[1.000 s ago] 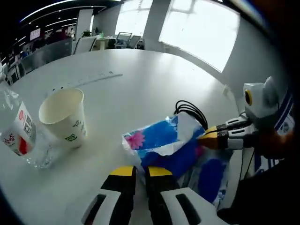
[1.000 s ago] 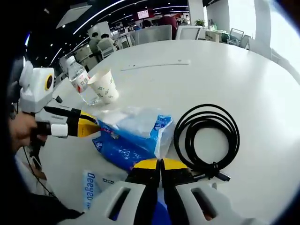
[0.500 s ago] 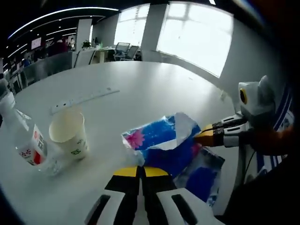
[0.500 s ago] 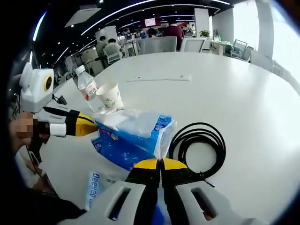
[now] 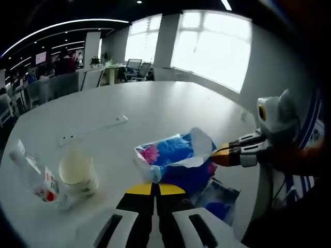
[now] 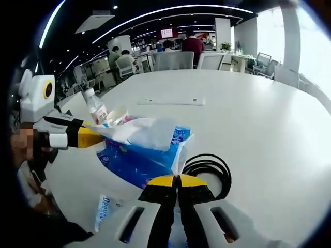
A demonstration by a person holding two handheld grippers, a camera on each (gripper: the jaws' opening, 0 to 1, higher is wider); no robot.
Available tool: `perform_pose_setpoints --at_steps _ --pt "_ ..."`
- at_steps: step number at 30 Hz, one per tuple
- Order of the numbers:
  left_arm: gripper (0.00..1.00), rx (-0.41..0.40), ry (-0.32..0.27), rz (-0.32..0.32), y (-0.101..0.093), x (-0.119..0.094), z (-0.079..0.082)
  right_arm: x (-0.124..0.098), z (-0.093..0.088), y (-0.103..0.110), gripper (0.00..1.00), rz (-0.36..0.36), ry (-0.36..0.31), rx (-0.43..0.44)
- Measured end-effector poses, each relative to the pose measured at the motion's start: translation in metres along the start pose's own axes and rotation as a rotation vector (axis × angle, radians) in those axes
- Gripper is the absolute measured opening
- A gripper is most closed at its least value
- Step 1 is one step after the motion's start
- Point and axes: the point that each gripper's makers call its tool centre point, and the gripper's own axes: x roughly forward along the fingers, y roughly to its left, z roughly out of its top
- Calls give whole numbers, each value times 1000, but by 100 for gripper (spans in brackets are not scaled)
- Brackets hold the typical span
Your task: Arrange the tabletop items into an orderly group along one side of the table until the central work area is clear of visible clutter.
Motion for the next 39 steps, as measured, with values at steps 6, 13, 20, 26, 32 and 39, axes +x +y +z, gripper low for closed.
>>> perform_pose_setpoints --at_steps 6,13,20,26,32,39 --pt "0 9 -19 -15 -11 4 13 -6 5 -13 0 -12 -13 12" --pt "0 27 -30 -40 -24 16 25 -12 7 -34 0 -39 -25 18" --pt "0 49 -40 -67 -34 35 37 -20 10 -56 0 -67 -38 18" --pt "0 55 -48 -85 -45 51 47 -23 12 -77 0 -86 -43 9" --pt "0 64 -50 -98 -55 64 55 -25 17 -98 0 -103 -43 -5" --pt "0 56 -52 -115 -68 84 64 -26 20 -123 0 -122 -44 -14"
